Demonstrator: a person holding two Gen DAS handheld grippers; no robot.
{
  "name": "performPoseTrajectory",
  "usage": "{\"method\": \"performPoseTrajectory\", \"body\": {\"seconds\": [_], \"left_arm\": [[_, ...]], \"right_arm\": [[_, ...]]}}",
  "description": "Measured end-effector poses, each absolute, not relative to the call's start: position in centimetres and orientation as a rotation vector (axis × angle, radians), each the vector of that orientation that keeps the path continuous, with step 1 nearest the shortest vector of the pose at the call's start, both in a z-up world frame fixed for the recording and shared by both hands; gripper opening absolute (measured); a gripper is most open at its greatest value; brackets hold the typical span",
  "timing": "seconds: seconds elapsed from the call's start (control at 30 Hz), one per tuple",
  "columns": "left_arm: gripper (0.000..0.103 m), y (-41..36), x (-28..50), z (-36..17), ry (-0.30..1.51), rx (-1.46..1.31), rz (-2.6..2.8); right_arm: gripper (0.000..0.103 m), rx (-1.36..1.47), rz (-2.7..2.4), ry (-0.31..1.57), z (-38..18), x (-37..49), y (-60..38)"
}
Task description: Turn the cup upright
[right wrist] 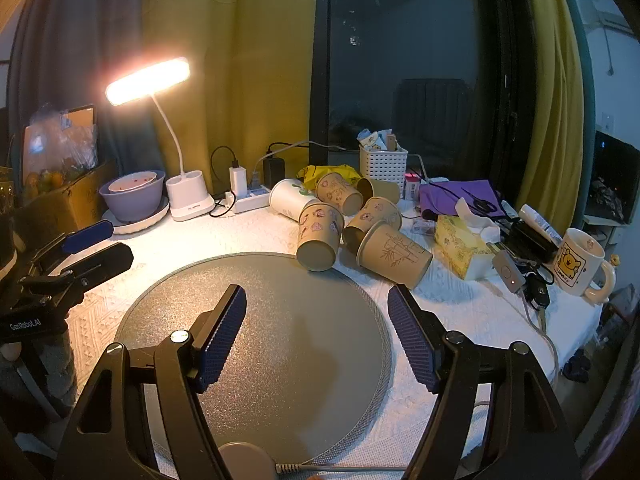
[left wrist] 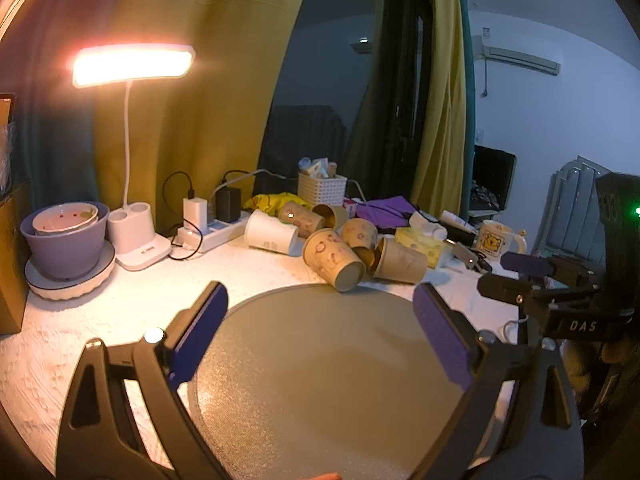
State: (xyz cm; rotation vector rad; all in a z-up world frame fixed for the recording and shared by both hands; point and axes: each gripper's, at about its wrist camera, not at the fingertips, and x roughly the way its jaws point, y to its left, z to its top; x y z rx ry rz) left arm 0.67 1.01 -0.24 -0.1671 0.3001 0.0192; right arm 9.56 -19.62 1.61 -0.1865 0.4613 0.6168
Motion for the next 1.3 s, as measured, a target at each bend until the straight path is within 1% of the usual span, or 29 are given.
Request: {"method": "performPoseTrajectory", "body": {"seconds": [1.3], "left_arm": [[0.095,0.7,0.62,-0.37,0.301,-0.161,0.018]], "right_arm": [[0.076,-0.187,0.618,0.457,1.68,9.42,-19.65]]}}
